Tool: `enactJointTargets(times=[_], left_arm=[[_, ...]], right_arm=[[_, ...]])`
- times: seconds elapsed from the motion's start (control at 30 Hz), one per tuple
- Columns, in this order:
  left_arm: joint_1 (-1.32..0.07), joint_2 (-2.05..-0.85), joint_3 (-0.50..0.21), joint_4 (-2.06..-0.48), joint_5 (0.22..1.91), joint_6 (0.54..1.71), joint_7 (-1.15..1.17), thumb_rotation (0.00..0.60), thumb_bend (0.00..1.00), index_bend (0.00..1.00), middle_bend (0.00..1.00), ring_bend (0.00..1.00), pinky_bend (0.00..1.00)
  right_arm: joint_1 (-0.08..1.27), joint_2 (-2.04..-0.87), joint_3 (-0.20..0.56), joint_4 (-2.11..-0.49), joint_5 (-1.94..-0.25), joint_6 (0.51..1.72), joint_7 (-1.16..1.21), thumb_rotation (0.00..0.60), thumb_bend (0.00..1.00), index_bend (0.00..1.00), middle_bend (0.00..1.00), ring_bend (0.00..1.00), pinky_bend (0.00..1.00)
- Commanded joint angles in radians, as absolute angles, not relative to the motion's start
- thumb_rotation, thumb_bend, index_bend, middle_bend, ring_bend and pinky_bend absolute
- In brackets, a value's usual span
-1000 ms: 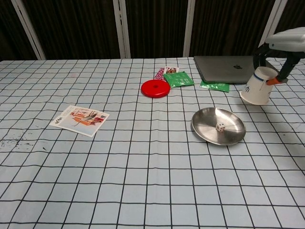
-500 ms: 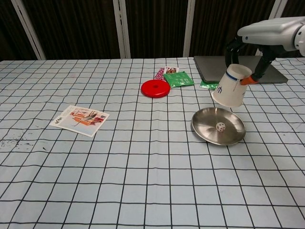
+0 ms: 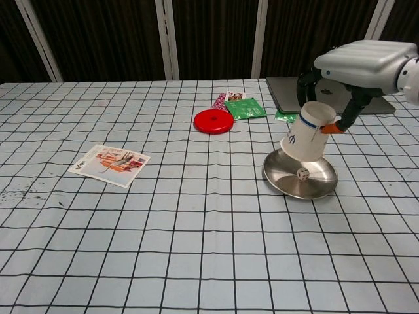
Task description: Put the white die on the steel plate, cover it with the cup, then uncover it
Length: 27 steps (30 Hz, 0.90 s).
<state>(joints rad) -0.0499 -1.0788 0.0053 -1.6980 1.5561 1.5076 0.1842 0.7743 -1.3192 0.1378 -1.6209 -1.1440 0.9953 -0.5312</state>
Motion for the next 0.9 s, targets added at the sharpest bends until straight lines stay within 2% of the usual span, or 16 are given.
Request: enactJointTargets(times=[0.03, 0.9], left_arm=[[-0.050, -1.080, 0.005, -1.699, 1.555, 1.507, 0.186, 0.600, 0.28, 0.25, 0.00, 0.00, 0.13], [-0.055, -1.096, 0.002, -1.700, 1.543, 1.497, 0.230, 0.600, 0.28, 0.25, 0.00, 0.00, 0.13]], right_arm=[[0.772, -1.323, 0.135, -1.617, -1.145, 0.995, -0.526, 0.600, 0.37, 0.49, 0.47, 0.25, 0.02], [0.739, -1.388, 0.092, -1.499, -1.213, 0.968, -0.416, 0.600, 0.38, 0.50, 0.47, 0.25, 0.02]])
